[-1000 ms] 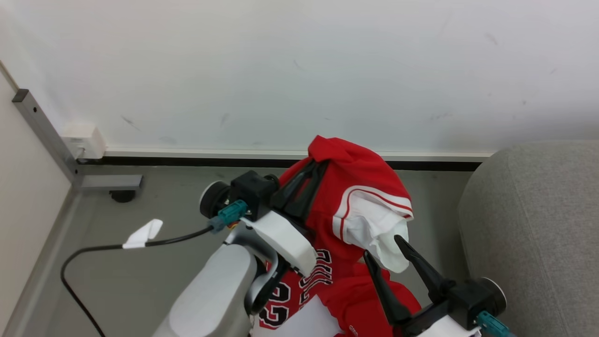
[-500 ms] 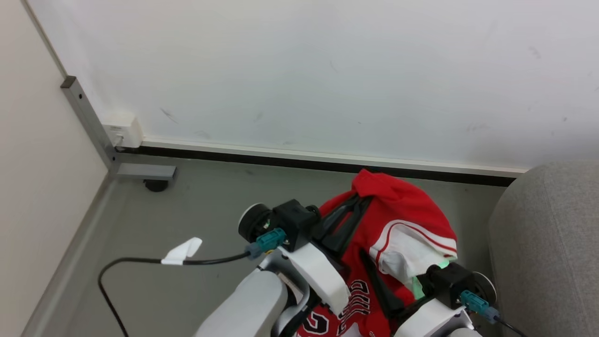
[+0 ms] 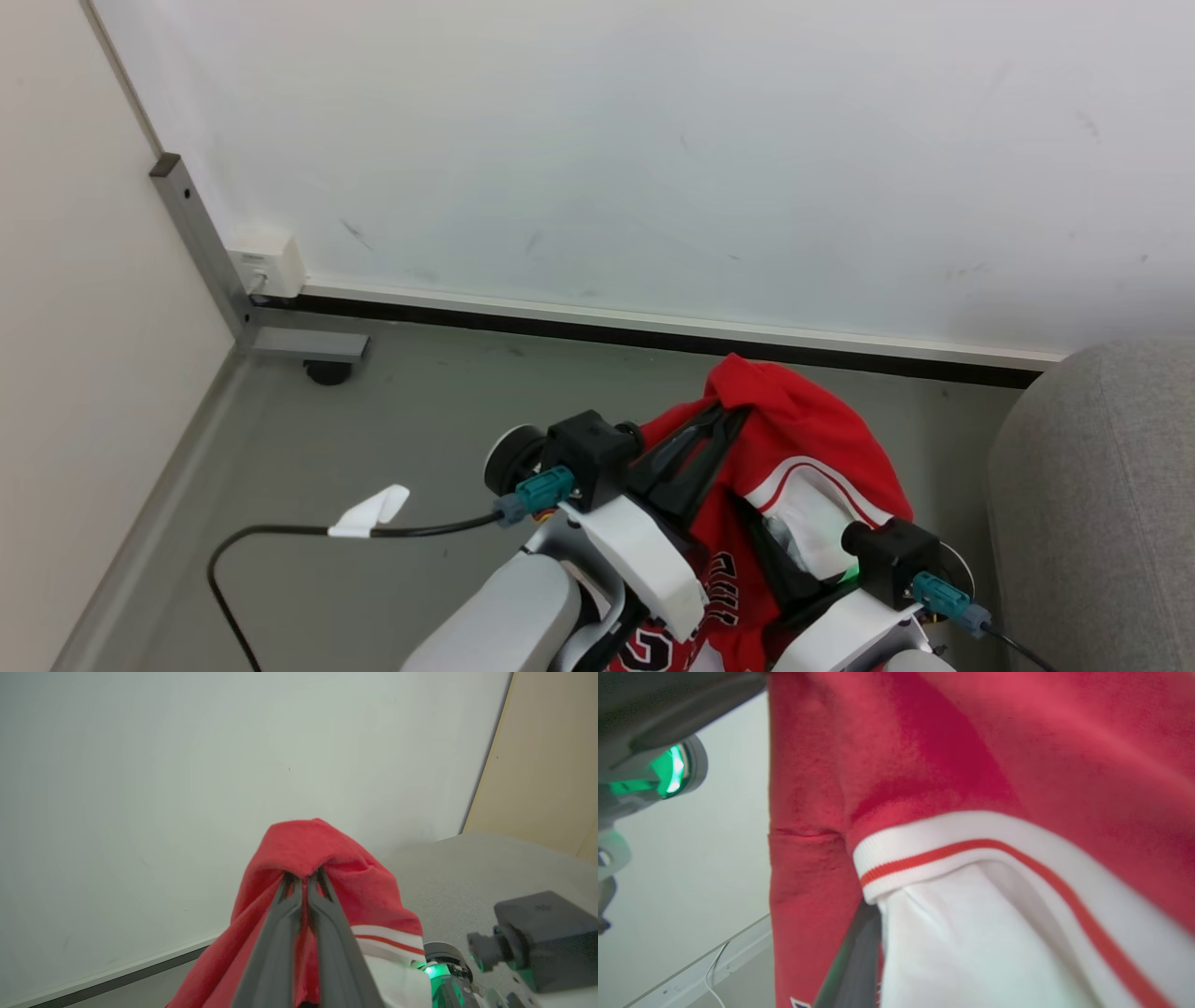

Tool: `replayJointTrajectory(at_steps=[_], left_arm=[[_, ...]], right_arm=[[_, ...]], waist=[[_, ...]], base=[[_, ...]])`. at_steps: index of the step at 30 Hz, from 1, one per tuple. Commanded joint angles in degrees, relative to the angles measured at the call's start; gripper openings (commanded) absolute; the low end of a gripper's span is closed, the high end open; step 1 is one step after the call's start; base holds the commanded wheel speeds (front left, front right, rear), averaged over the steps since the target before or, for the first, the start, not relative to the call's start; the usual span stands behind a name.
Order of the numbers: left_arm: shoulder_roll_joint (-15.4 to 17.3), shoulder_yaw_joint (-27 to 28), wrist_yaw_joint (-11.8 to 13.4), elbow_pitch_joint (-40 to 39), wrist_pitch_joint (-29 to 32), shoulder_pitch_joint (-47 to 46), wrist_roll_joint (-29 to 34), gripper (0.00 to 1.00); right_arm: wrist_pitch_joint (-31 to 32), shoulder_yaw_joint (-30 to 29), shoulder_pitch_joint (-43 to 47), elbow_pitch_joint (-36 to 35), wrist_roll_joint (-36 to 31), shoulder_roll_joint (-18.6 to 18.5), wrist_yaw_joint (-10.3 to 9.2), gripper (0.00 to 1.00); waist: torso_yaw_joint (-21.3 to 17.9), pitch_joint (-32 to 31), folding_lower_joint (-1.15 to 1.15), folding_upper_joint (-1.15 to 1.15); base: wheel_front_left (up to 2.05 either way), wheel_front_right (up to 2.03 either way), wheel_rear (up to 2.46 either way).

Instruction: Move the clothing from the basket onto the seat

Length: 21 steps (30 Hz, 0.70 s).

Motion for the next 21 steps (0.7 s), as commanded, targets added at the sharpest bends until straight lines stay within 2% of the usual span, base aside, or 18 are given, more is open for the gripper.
replayJointTrajectory(at_steps=[1, 12, 13, 15, 16, 17, 21], left_arm=[[0.1, 0.6, 0.4, 0.1, -0.1, 0.6, -0.7, 0.0], [0.9, 1.4, 1.1, 0.2, 0.1, 0.0, -1.8, 0.0], [0.9, 1.3, 1.1, 0.2, 0.1, 0.0, -1.9, 0.06], [1.0, 1.2, 1.2, 0.3, 0.1, 0.2, -2.0, 0.45], [1.1, 1.2, 1.1, 0.4, 0.2, 0.5, -2.2, 0.84], [1.1, 1.0, 1.0, 0.6, 0.5, 0.7, -2.5, 1.0], [1.2, 0.7, 1.0, 1.1, 0.7, 1.4, -3.2, 1.0]], right_arm=[[0.1, -0.4, 0.1, -0.4, 0.5, -0.1, -0.12, 0.0], [0.1, -2.3, 1.4, -2.9, -0.2, -0.1, -0.12, 0.0], [0.0, -2.6, 1.6, -3.4, -0.1, -0.1, -0.12, 0.0], [0.0, -3.2, 1.9, -4.4, 0.0, -0.1, -0.12, 0.0], [0.1, -3.5, 2.0, -4.7, 0.1, -0.1, -0.12, 0.0], [0.0, -3.7, 2.1, -4.9, -0.1, -0.2, -0.11, 0.0], [0.0, -4.8, 2.2, -5.9, -0.4, -0.4, -0.12, 0.0]], waist=[[-0.3, 0.0, 0.0, 0.0], [-2.1, 0.3, 0.0, 0.0], [-2.3, 0.3, 0.0, 0.0], [-2.7, 0.4, 0.0, 0.0], [-3.0, 0.4, 0.0, 0.0], [-3.3, 0.4, 0.0, 0.0], [-4.6, 0.4, 0.0, 0.0]], base=[[0.0, 0.0, 0.0], [0.0, 0.0, 0.0], [0.0, 0.0, 0.0], [0.0, 0.0, 0.0], [0.0, 0.0, 0.0], [0.0, 0.0, 0.0], [0.0, 0.0, 0.0]])
